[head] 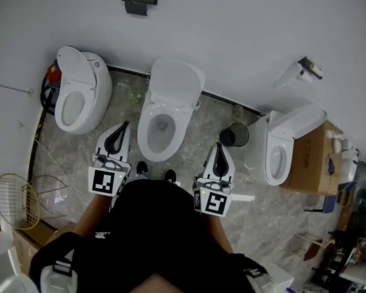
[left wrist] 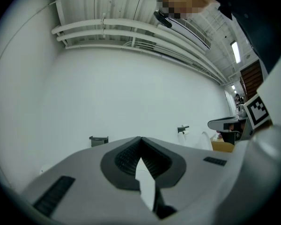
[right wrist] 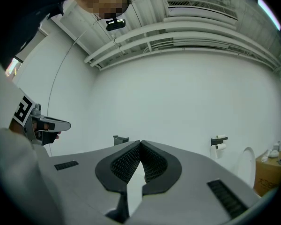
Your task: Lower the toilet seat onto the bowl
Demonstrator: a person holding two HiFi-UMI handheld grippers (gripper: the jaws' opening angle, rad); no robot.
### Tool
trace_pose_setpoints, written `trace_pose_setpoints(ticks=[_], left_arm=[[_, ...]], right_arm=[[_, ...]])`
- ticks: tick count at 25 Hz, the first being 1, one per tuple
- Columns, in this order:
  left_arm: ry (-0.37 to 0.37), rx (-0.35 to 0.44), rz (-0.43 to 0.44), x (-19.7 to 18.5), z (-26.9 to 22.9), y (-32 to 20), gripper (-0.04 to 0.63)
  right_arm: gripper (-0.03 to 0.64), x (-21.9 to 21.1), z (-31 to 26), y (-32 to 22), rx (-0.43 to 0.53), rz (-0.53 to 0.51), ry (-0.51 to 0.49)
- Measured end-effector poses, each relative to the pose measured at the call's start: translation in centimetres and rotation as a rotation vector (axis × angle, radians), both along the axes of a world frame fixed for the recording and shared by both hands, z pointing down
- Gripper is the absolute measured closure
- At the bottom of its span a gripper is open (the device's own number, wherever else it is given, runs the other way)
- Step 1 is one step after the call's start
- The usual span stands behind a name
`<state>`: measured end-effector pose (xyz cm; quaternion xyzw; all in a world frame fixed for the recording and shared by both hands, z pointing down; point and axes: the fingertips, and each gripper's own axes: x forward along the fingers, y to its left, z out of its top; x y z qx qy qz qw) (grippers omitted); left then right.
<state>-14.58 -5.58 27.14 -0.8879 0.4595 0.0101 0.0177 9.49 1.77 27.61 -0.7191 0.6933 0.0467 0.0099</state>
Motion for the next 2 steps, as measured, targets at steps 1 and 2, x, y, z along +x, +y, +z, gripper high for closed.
trace_pose_setpoints(ticks=[1, 2], left_arm=[[0.003, 0.001, -0.001, -0.10, -0.08, -0.01, 0.591], [0.007, 0.003, -0.002, -0.19, -0.16, -0.02, 0.591]], right_arm=[[0.598, -0.17, -0.14, -0.06, -0.002, -0.002, 0.003], [0.598, -0.34, -0.27, -0.09, -0.004, -0.003, 0.006]])
